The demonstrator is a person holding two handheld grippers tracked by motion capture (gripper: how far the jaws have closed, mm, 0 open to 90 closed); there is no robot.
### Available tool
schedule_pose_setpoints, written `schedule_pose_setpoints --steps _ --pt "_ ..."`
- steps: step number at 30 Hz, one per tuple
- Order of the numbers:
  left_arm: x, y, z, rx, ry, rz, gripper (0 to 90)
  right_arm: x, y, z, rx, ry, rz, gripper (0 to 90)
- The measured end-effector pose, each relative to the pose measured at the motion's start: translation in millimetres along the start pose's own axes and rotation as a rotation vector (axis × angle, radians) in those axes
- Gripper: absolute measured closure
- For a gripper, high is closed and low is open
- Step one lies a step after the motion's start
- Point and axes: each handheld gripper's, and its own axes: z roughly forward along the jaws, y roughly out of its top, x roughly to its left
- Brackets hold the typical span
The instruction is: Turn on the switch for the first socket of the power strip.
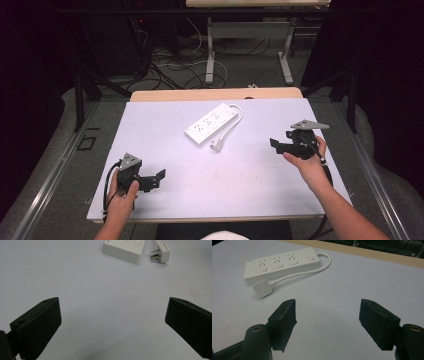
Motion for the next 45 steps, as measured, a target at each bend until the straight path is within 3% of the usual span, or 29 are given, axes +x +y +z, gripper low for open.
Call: schedule_pose_setpoints --steps 14,28,45 --pt "0.6 -0.5 -0.1 0.004 0.0 0.002 0.2 5.3 30.3 13.9 0.012 -0.004 -0.051 32.5" --pt "0.6 -0.5 -0.2 0.004 0.001 0.005 0.2 14.7 57.6 31.7 0.052 0.035 -0.118 32.6" --pt "0.7 -0.8 0.4 0.007 -0.001 0.006 0.2 17.8 84.0 53.7 0.095 0.033 -0.146 33.5"
